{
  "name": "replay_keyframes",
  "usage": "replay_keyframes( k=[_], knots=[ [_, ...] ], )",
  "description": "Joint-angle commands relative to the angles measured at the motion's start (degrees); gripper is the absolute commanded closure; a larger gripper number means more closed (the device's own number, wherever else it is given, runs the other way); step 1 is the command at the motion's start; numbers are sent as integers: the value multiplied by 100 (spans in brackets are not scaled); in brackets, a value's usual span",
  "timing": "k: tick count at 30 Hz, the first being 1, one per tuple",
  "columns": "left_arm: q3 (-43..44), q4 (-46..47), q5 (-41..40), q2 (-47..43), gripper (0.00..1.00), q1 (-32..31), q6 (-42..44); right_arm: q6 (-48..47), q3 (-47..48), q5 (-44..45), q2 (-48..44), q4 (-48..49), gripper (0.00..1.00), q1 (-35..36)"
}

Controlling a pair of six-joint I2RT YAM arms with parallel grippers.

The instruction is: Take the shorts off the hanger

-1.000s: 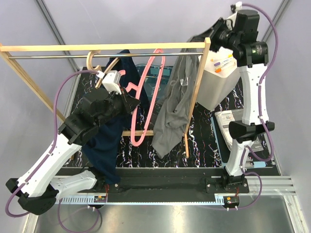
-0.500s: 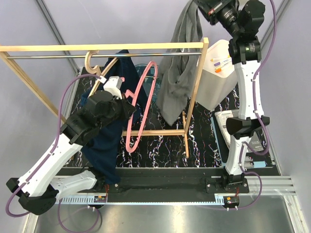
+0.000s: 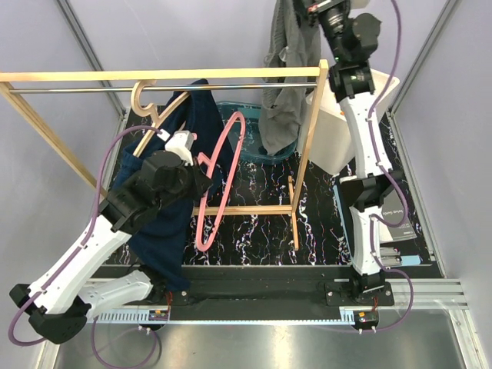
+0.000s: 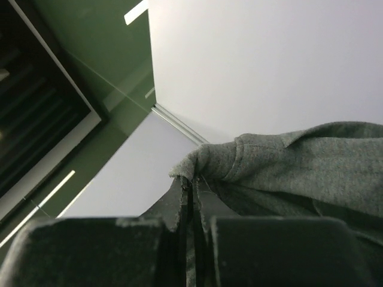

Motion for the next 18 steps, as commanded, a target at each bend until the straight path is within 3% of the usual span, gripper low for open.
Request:
replay_keyframes(
  k=[1, 7, 18],
  knots=[
    [-2, 105, -47, -227, 100, 13, -103, -569, 89, -8, 155, 301, 100, 395],
    [86, 26, 58, -262, 100, 13, -15, -1457, -289, -475, -3, -437, 100, 685],
    [516, 17, 181, 28, 100, 13, 345, -2081, -1009, -915, -310, -1106, 100, 694]
  ],
)
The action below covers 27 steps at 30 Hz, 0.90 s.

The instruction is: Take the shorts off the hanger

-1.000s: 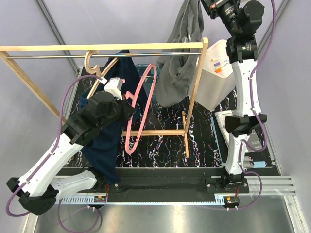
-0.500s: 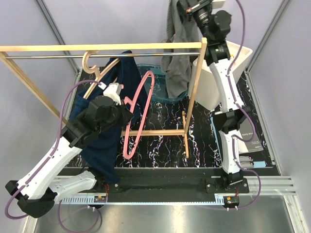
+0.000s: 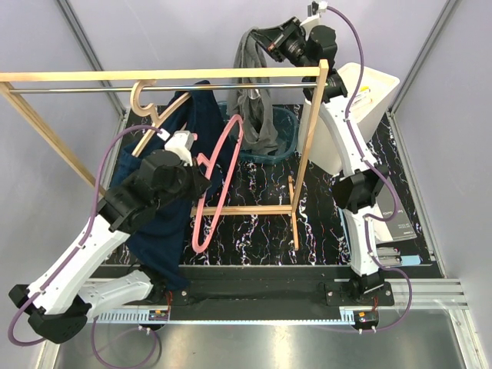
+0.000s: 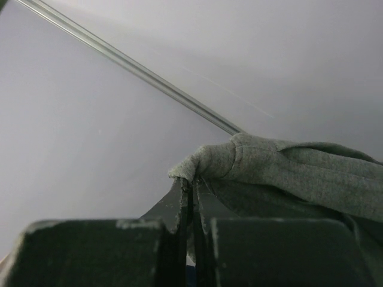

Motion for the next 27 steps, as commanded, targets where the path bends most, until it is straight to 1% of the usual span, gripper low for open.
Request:
replay_keyframes(
  k=[1, 6, 9, 13, 16, 17, 18, 20, 21, 22, 24, 27],
  knots=[
    [449, 277, 166, 85, 100, 13, 282, -683, -284, -145, -547, -87, 100, 6],
    [624, 277, 342, 102, 100, 13, 440, -1605, -698, -83, -425, -615, 100, -29],
    [783, 277, 447, 120, 100, 4, 598, -2054, -655, -101, -162, -1333, 100, -21],
    [985, 260, 579, 147, 100, 4, 721, -2415, -663, 83, 77, -1863, 100, -29],
    [985, 260, 649, 155, 100, 4, 730, -2749, -663, 425, 209, -2223, 100, -21],
    [976, 260, 702, 164, 100, 4, 730, -2837, -611, 853, 244, -2372, 100, -21],
    [985, 251, 728, 164, 100, 4, 730, -2890, -541, 1066, 348, -2739, 100, -29],
    [1003, 251, 737, 173, 100, 4, 739, -3144, -200, 1531, 516, -3119, 99, -29],
    [1003, 259, 737, 173, 100, 4, 739, -3250, -145, 1638, 647, -3303, 98, -29],
    [1011, 260, 737, 182, 100, 13, 739, -3355, -153, 1692, 692, -3314, 94, -29],
    [1047, 260, 737, 173, 100, 13, 730, -3724, -145, 1587, 876, -3340, 89, -29],
    [1090, 242, 746, 208, 100, 13, 730, -3822, -31, 1551, 1017, -3620, 73, -29]
  ],
)
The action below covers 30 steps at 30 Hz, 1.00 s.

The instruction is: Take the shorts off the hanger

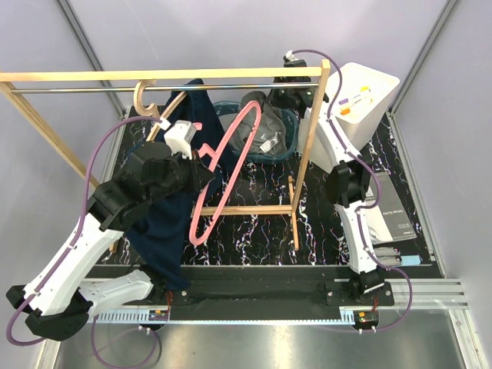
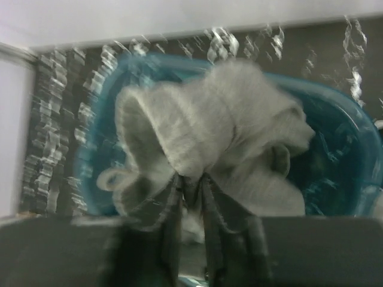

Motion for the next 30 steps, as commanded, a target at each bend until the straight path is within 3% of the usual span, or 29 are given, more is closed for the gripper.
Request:
replay_keyframes(
  k=[1, 5, 12, 20, 30],
  knots=[
    [336, 233, 134, 46, 100, 13, 99, -500, 428, 253, 156, -613, 69, -8],
    [363, 233, 282, 81, 100, 4, 46, -18, 490, -141, -28, -1009, 38, -8],
    [389, 233, 503, 99, 100, 4, 20, 414, 517, -161, -748, -2123, 10, -16],
    [459, 224, 1039, -94, 100, 13, -69, 1109, -211, 358, -1828, -3628, 5, -262],
    [1074, 119, 1900, -279, 100, -5, -42, 1459, -2355, 175, -3692, -3181, 3, -306]
  ],
)
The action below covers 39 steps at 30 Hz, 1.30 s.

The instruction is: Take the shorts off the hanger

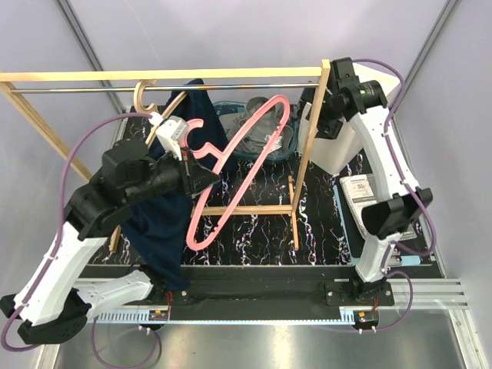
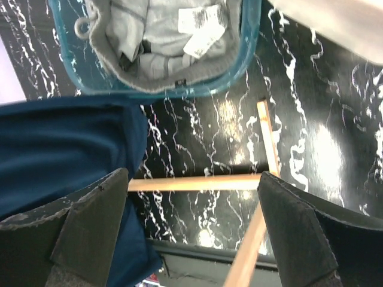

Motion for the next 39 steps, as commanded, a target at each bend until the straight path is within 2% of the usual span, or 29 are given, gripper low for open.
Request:
replay_keyframes(
  k=[1, 5, 10, 13, 19, 26, 30, 39],
  knots=[
    [467, 228, 596, -180, 100, -5, -9, 339, -665, -134, -844, 266, 3, -42],
    [740, 228, 842, -84, 100, -5, -97, 418, -1175, -249, -1425, 275, 3, -174],
    [1161, 263, 527, 109, 100, -22, -518, 480, -2395, -310, -2583, 555, 3, -183],
    [1381, 228, 70, 206, 100, -14, -1124, 498, -2880, -398, -3094, 487, 3, -183],
    [1557, 351, -194, 514, 100, -14, -2004, 497, -3399, -565, -3807, 363, 3, -183],
    [1514, 658, -371, 532, 100, -22, -2110, 585, -3733, -679, -4186, 389, 3, -183],
    [1225, 1194, -169, 330, 100, -31, -1996, 524, -3795, -679, -4195, 381, 4, -183],
    [1056, 1388, -466, 145, 100, -31, -2153, 480, -3804, -723, -4160, 451, 4, -183]
  ],
)
